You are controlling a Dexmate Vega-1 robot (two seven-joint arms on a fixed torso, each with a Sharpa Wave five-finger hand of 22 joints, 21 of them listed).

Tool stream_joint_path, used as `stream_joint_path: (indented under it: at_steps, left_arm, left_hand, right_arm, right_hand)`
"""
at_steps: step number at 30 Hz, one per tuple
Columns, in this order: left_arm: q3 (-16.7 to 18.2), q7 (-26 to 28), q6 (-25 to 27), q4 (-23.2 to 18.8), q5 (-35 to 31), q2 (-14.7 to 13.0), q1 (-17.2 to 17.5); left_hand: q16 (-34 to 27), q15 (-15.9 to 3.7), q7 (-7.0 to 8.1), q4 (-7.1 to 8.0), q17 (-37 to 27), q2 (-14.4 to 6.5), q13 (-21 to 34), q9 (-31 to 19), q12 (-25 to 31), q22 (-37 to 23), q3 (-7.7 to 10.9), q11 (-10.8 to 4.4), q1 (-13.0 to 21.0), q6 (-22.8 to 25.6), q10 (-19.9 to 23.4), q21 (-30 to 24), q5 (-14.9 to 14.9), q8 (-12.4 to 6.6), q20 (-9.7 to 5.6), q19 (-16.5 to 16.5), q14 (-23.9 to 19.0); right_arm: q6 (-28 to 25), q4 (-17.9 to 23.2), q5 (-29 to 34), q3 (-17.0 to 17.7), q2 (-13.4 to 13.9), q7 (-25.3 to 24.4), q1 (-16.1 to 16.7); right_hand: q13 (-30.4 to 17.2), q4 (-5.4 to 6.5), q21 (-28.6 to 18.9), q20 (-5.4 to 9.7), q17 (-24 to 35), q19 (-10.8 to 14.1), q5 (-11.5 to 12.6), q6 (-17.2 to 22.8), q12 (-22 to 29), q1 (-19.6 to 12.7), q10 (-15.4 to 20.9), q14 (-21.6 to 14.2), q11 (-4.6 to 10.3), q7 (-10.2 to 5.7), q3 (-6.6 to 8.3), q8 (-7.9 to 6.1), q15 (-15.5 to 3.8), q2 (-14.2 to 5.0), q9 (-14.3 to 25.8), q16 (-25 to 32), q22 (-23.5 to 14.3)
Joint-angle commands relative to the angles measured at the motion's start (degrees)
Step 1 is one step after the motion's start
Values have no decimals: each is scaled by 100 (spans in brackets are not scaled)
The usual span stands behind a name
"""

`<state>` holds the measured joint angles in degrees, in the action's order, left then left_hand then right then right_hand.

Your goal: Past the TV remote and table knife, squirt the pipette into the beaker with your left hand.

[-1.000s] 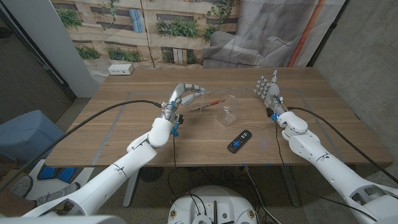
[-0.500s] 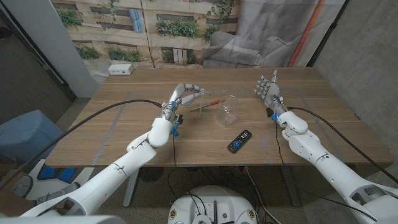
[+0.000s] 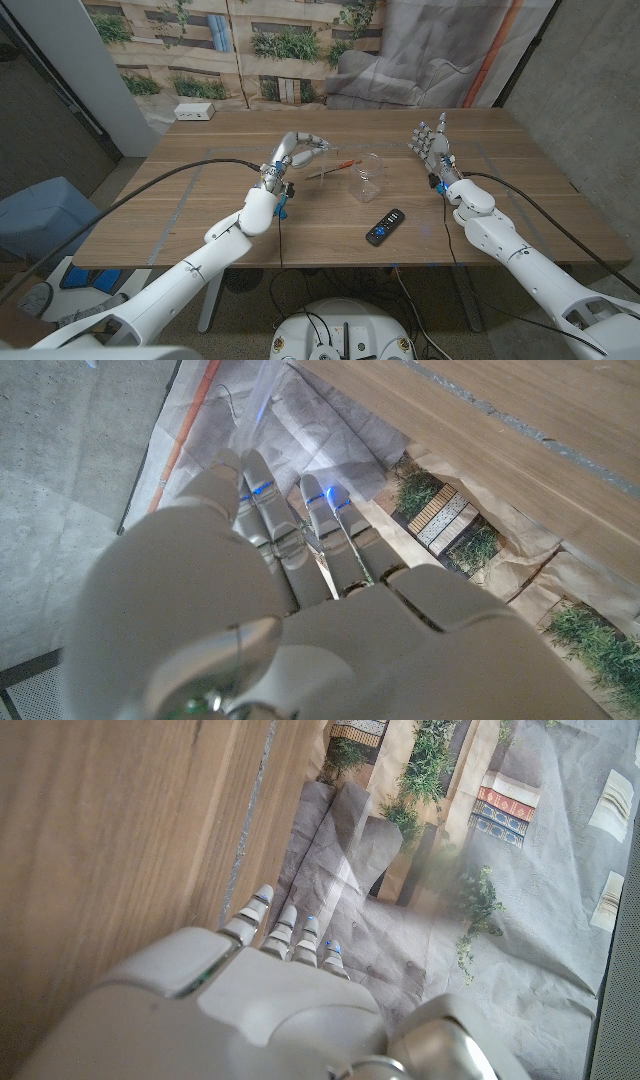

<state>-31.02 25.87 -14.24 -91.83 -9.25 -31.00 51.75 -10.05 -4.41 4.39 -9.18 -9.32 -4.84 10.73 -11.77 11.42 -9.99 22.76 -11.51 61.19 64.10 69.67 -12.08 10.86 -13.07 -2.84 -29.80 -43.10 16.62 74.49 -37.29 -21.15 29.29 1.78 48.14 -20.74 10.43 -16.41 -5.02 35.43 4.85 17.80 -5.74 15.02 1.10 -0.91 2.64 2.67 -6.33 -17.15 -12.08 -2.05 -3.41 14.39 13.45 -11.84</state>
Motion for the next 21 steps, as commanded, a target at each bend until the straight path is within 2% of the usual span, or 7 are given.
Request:
stream_joint_path:
  at_steps: [1, 6, 21]
  left_arm:
    - [96, -218, 239, -198, 277, -53, 77]
    - [86, -358, 304, -240, 377, -106, 83]
    - [78, -438, 429, -283, 499, -139, 89]
  left_hand:
    - [46, -797, -31, 71, 2, 18, 9, 33, -44, -32, 7, -75, -201, -145, -123, -11, -37, 67, -373, 20, -36]
    - [57, -793, -36, 102, 6, 45, 15, 33, -59, -31, -7, -71, -364, -245, -260, 7, -59, 107, -329, 65, 12]
    - [52, -794, -64, 97, 5, 114, 17, 39, -47, -32, -23, -61, -515, -317, -328, -26, -80, 135, -328, -24, 23]
  right_arm:
    - [1, -3, 1, -1, -2, 0, -1]
    - [0, -3, 1, -2, -2, 0, -2]
    - [-2, 1, 0, 0, 0, -1, 0]
  right_hand:
    - [-18, 3, -23, -1, 27, 17, 32, 14, 28, 0, -5, 55, 25, -52, -38, -38, -451, -332, 17, 16, -32]
    - [-19, 2, -22, -4, 27, 15, 32, 14, 29, -1, -4, 62, 27, -51, -38, -38, -443, -331, 17, 14, -31]
    - [-19, 3, -23, -2, 26, 18, 32, 16, 25, 0, -14, 59, 15, -54, -38, -38, -452, -332, 18, 14, -31]
